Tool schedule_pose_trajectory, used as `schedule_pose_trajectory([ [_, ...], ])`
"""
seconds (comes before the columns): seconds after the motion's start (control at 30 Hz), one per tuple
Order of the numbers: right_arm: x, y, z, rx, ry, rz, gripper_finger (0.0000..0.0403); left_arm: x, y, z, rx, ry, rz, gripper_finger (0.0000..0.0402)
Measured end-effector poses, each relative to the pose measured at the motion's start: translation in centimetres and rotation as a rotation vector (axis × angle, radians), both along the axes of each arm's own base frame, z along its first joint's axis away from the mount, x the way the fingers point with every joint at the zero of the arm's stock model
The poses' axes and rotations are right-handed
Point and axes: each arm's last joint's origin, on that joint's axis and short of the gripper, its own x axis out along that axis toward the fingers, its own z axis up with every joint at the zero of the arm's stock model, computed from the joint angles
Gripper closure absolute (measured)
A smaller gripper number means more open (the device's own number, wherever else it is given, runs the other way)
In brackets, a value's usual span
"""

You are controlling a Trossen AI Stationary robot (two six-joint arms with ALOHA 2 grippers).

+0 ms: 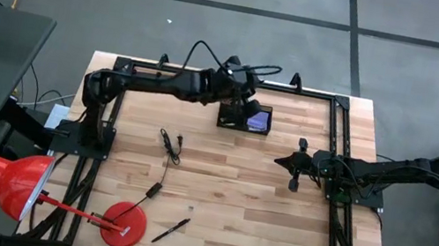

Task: Pick and place office supplies into organizer
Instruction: Put the top black pen into the mesh desk organizer

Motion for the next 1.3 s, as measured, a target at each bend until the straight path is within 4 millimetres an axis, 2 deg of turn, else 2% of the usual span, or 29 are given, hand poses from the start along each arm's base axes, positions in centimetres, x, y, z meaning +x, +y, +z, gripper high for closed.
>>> schedule_pose_trajectory([
  [0.27,0.0,0.0,0.0,0.0,0.001,0.0,0.0402,-1.2,2.8,0.7,-0.036,-0.078,-0.048,0.0401],
  [0.43,0.0,0.0,0.0,0.0,0.001,0.0,0.0402,-1.5,2.0,0.8,-0.042,-0.072,-0.099,0.0401],
  [0.57,0.0,0.0,0.0,0.0,0.004,0.0,0.0402,-3.8,1.5,0.8,-0.023,-0.12,-0.083,0.0402],
  [0.67,0.0,0.0,-0.1,0.0,0.007,0.0,0.0402,-6.4,1.3,0.1,-0.012,-0.172,-0.076,0.0401],
  [0.73,0.0,0.0,-0.1,0.0,0.008,0.0,0.0402,-7.7,1.2,-0.1,0.001,-0.269,-0.1,0.0401],
  [0.83,0.0,0.0,-0.1,0.0,0.007,0.0,0.0402,-9.0,1.2,-1.1,0.025,-0.42,-0.137,0.0401],
  [0.9,0.0,0.0,-0.1,0.0,0.007,0.0,0.0402,-9.5,1.4,-2.2,0.027,-0.459,-0.159,0.0401],
  [1.13,0.0,0.0,-0.1,0.0,0.006,0.0,0.0402,-9.6,2.2,-5.9,0.023,-0.485,-0.129,0.0401],
  [1.3,0.0,0.0,0.0,0.0,0.006,0.0,0.0402,-8.9,2.8,-7.3,0.032,-0.563,-0.164,0.0401],
])
